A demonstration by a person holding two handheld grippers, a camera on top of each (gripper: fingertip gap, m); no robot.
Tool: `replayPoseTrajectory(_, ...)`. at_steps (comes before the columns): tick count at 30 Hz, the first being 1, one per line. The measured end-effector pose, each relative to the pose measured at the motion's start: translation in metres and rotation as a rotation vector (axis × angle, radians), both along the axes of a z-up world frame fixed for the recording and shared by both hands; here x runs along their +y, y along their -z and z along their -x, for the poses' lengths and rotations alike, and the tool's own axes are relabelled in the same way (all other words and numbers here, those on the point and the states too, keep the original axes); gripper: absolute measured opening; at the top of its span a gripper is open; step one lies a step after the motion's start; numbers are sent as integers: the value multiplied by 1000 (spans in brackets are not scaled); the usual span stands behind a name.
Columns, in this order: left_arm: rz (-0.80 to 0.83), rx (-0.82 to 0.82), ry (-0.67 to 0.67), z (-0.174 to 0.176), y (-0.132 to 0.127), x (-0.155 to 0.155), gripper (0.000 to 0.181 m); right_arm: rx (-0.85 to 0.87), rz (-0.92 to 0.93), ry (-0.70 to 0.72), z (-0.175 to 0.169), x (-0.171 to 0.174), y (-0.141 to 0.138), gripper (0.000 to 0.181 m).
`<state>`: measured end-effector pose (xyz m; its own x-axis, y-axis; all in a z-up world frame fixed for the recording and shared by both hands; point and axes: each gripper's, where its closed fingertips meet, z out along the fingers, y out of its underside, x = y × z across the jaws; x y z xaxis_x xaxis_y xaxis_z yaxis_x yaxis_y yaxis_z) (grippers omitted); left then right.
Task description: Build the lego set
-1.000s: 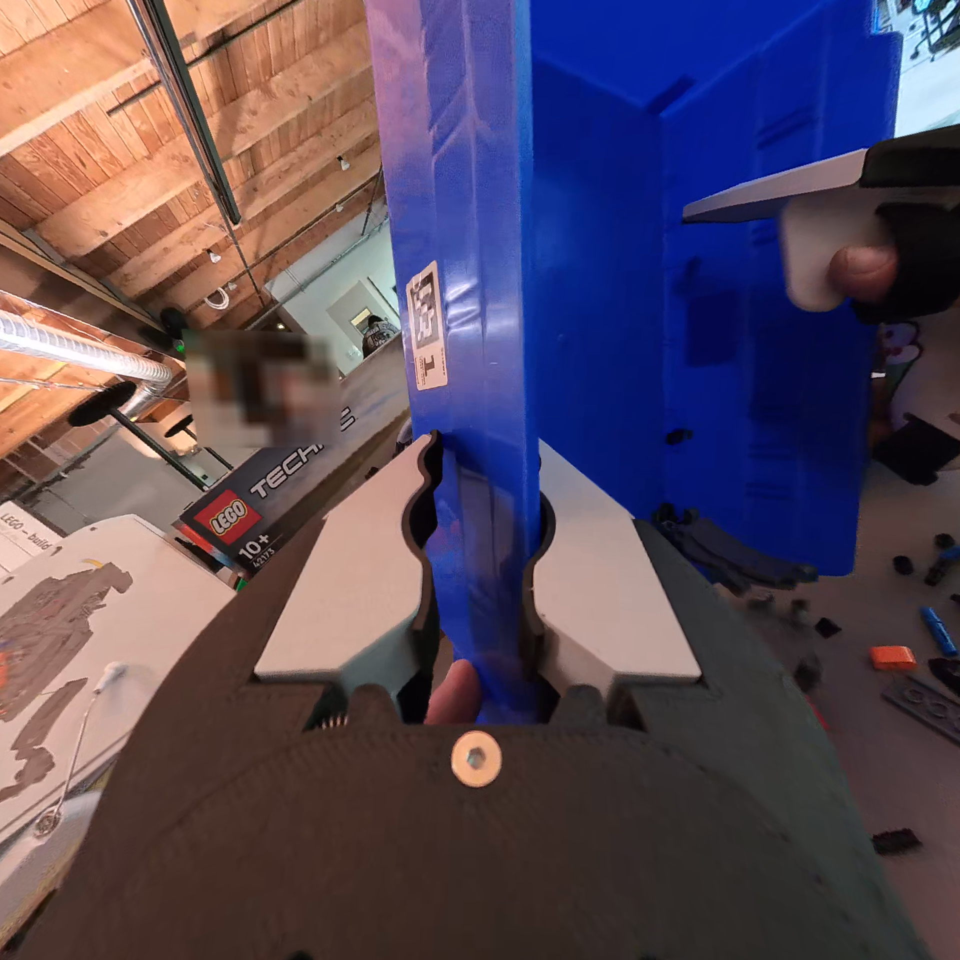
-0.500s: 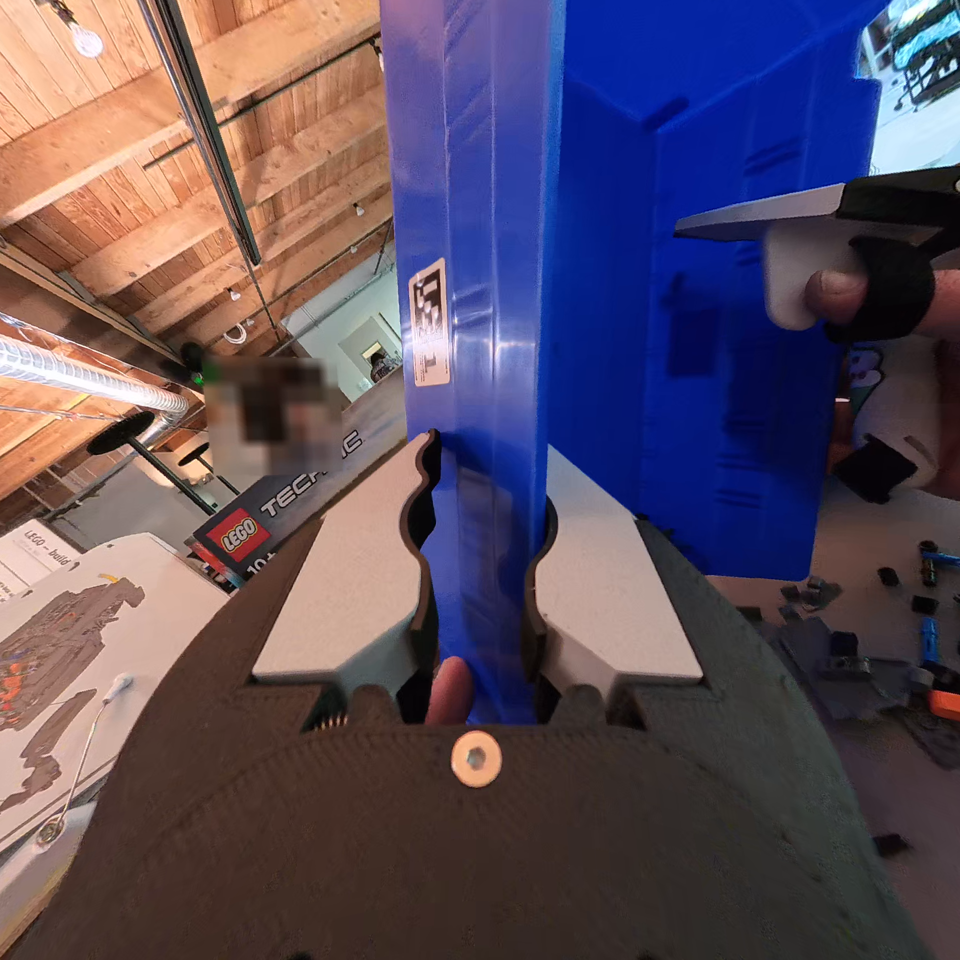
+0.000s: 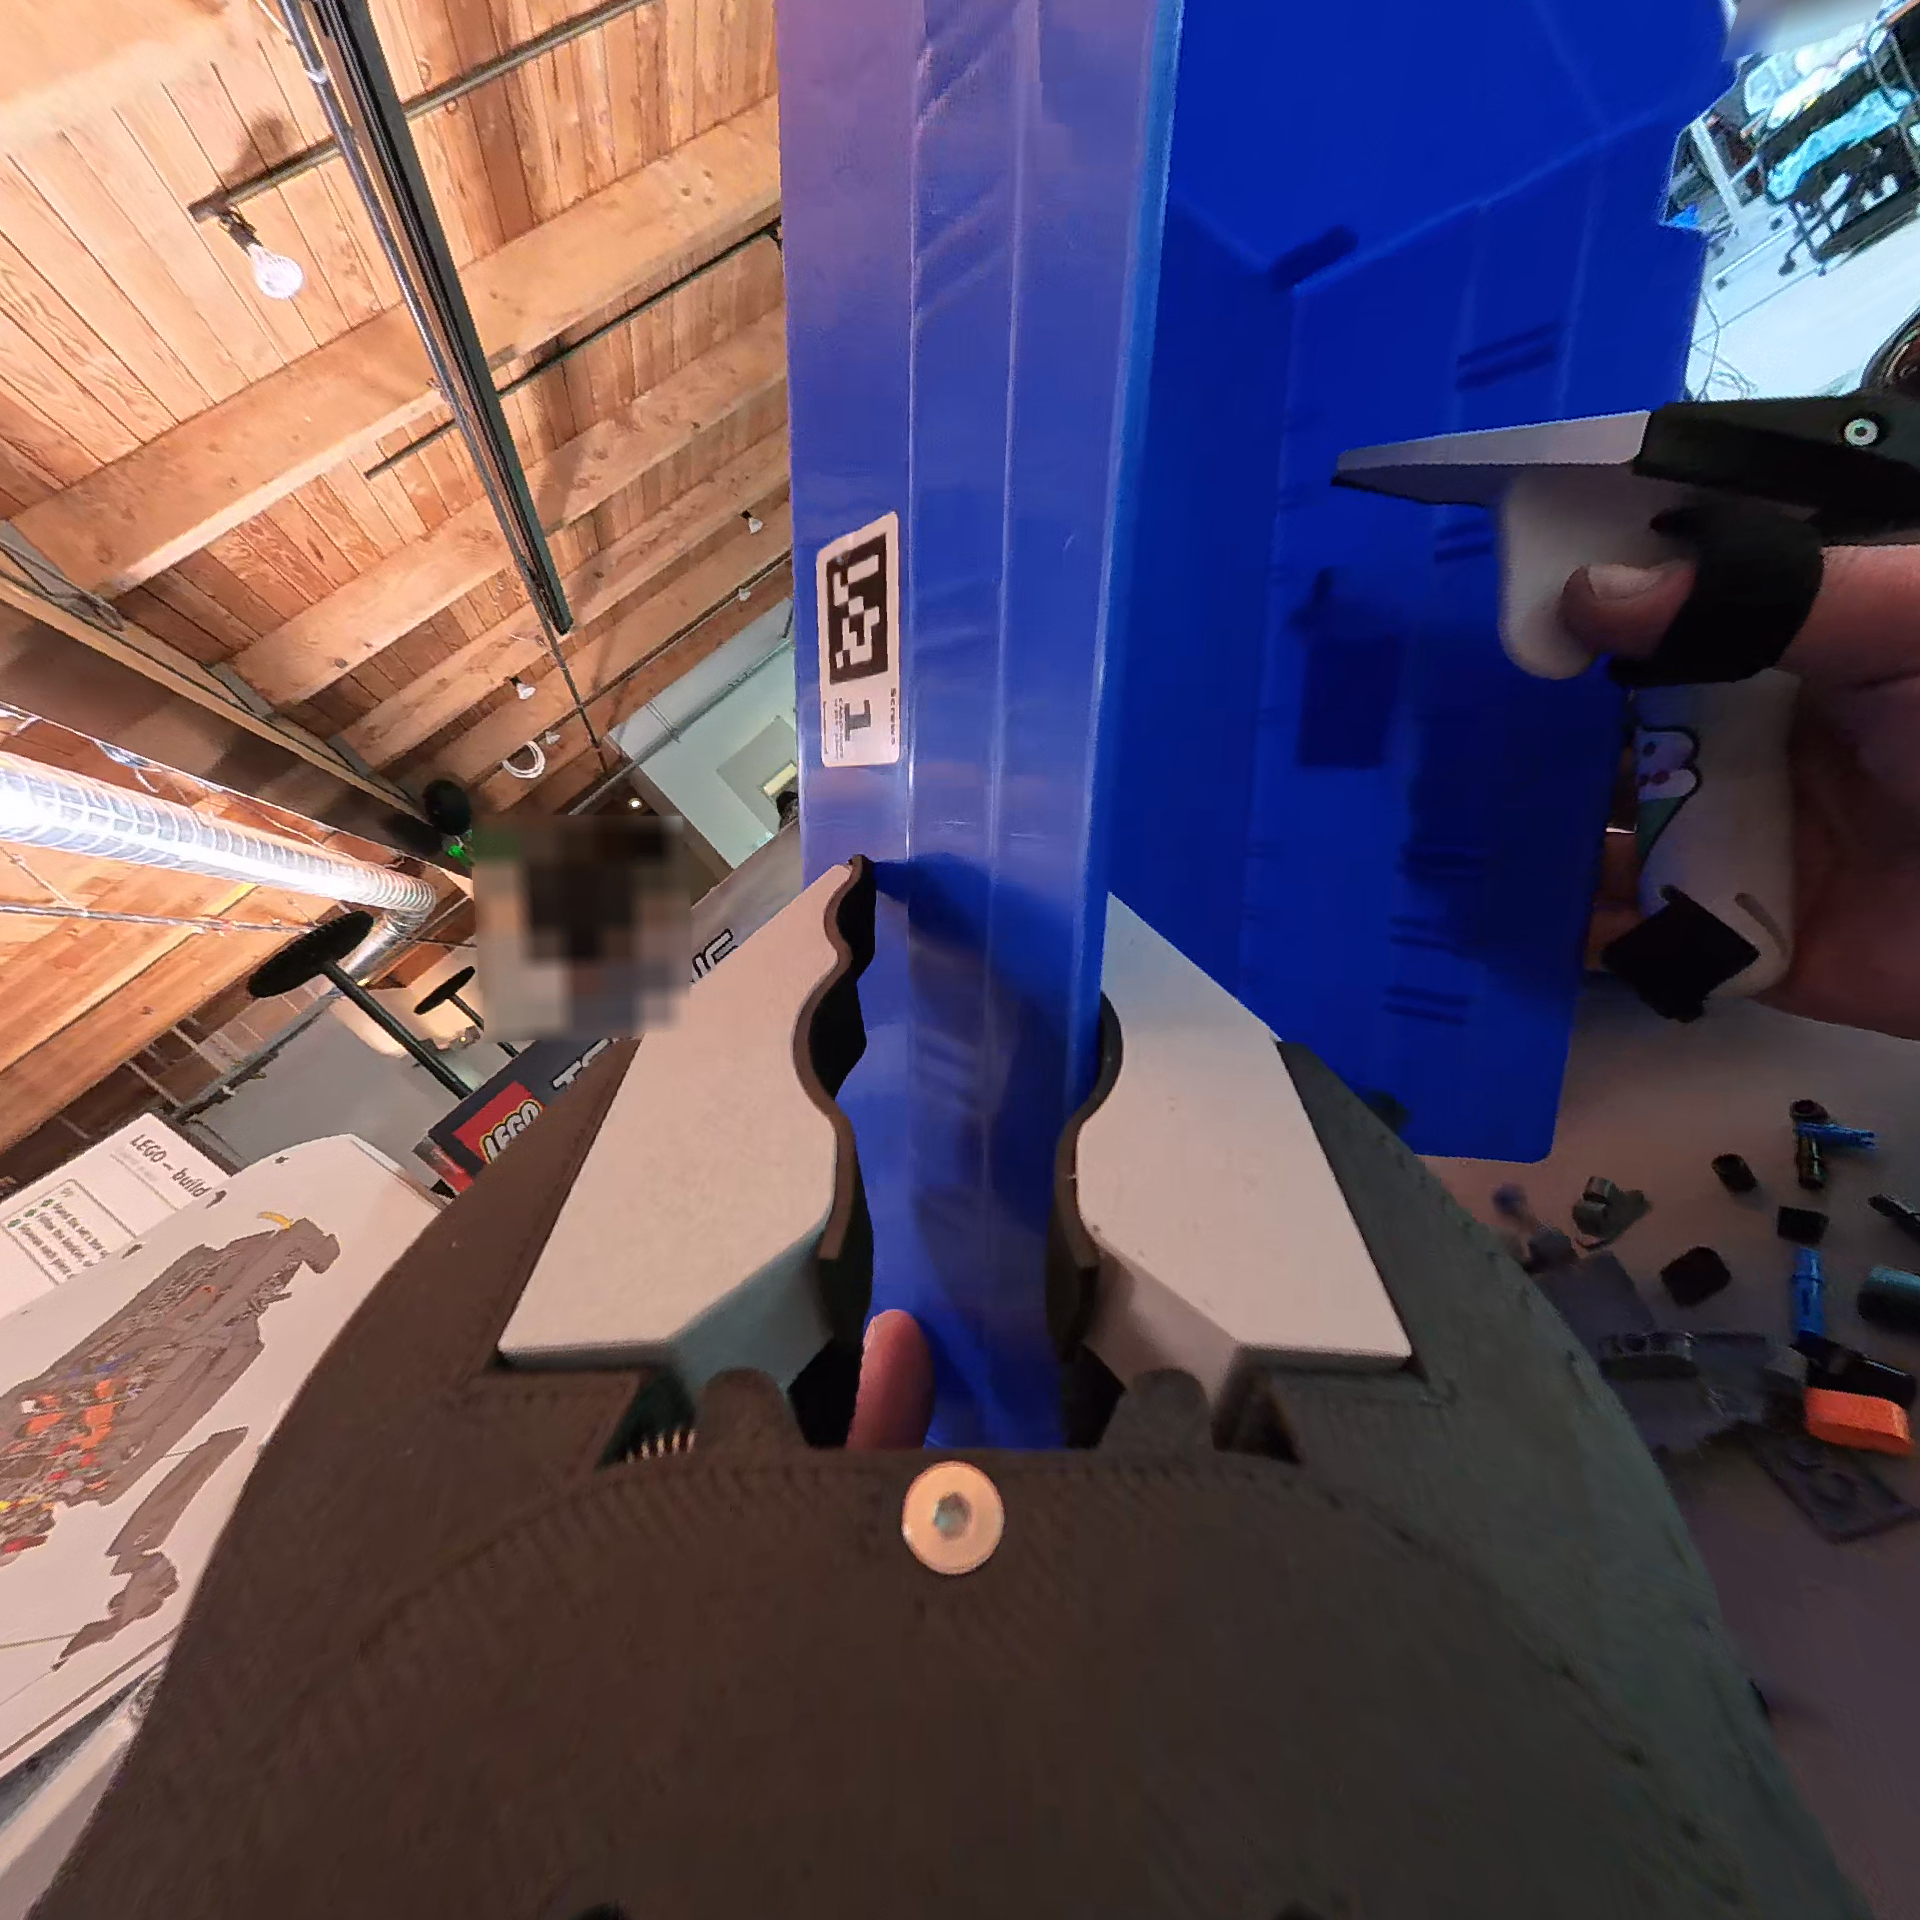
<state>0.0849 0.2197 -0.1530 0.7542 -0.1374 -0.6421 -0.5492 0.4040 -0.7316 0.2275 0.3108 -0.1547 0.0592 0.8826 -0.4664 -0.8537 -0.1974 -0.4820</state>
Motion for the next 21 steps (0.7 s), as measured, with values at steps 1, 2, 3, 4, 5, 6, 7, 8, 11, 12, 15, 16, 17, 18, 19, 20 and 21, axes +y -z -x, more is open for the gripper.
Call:
replayPoseTrajectory(1,-6,2,1,0,0,-2,32,3,-5,-2,0,-1,0,62)
replayPoseTrajectory(2,-7,3,2,-1,0,-2,32,5,-10,-7,-1,-2,-1,62)
replayPoseTrajectory(3,-7,3,2,-1,0,-3,32,4,-11,-9,-1,-3,-1,62)
replayPoseTrajectory(4,-10,4,2,-1,0,-4,33,3,-13,-7,-1,-3,-2,62)
replayPoseTrajectory(5,-14,4,3,-1,-1,-4,33,3,-17,-6,-1,-4,-3,62)
replayPoseTrajectory(6,-21,7,2,-1,-2,-5,33,4,-20,-5,-1,-6,-4,62)
replayPoseTrajectory(7,-28,10,0,-1,-5,-6,33,2,-24,-3,-1,-7,-7,62)
replayPoseTrajectory(8,-36,8,4,0,-8,-7,33,1,-32,-2,-1,-9,-10,63)
replayPoseTrajectory(11,-71,10,13,-1,-23,-12,33,1,-71,9,-2,-16,-27,64)
replayPoseTrajectory(12,-86,10,19,-1,-29,-14,33,4,-88,13,-3,-19,-34,64)
replayPoseTrajectory(15,-128,19,28,-3,-45,-19,34,4,-127,24,-5,-27,-53,65)
replayPoseTrajectory(16,-147,22,31,-2,-51,-21,34,1,-140,28,-5,-30,-60,65)
replayPoseTrajectory(17,-160,18,33,-2,-57,-23,34,-5,-152,31,-5,-33,-67,65)
replayPoseTrajectory(18,-173,11,35,0,-64,-26,34,-14,-167,37,-5,-38,-75,66)
replayPoseTrajectory(19,-186,1,39,1,-71,-29,34,-25,-184,44,-4,-43,-84,67)
replayPoseTrajectory(20,-199,-11,43,3,-78,-32,34,-35,-204,53,-3,-48,-94,68)
replayPoseTrajectory(21,-213,-25,44,6,-86,-34,33,-46,-228,65,-2,-55,-103,69)
